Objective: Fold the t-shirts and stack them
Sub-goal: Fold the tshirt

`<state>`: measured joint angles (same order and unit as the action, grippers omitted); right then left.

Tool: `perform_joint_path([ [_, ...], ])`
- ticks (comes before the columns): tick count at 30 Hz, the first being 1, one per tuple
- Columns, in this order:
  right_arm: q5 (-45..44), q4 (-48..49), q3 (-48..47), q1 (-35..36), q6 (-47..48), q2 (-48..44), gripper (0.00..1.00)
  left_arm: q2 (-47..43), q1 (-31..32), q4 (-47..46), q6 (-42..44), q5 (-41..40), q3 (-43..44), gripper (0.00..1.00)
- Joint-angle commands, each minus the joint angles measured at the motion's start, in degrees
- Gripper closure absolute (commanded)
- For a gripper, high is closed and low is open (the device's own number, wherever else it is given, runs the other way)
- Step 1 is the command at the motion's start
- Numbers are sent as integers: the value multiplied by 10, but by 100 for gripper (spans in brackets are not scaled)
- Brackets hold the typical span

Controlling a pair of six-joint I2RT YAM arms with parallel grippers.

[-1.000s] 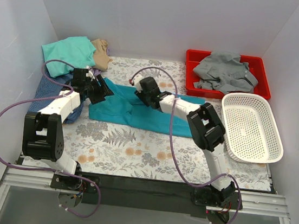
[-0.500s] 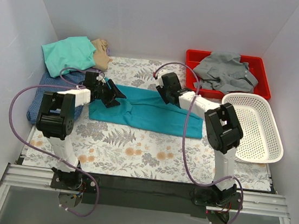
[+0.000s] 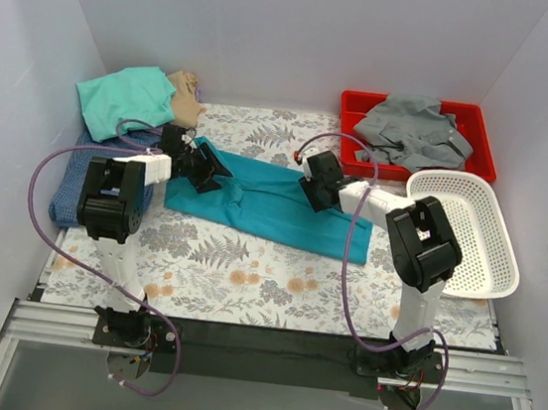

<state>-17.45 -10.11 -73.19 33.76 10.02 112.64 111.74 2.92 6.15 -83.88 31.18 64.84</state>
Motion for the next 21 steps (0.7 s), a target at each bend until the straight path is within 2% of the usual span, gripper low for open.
perform_joint_path([
  [1, 60, -64, 51, -1, -30, -26, 51, 25, 2, 43, 30, -19, 71, 48],
  [6, 135, -86, 131, 11, -68, -71, 52, 73, 2, 98, 70, -16, 157, 49],
  [10, 204, -97, 162, 65, -92, -98, 52, 126, 12, 127, 99, 3, 237, 50],
  [15, 218, -121, 142, 163, -127, -99, 52, 218, 30, 179, 120, 31, 378, 50],
  [17, 222, -134, 123, 187, -140, -90, 52, 249, 41, 212, 129, 34, 424, 50],
  [21, 223, -141, 96, 229, -162, -82, 51, 319, 62, 253, 142, 60, 575, 50],
])
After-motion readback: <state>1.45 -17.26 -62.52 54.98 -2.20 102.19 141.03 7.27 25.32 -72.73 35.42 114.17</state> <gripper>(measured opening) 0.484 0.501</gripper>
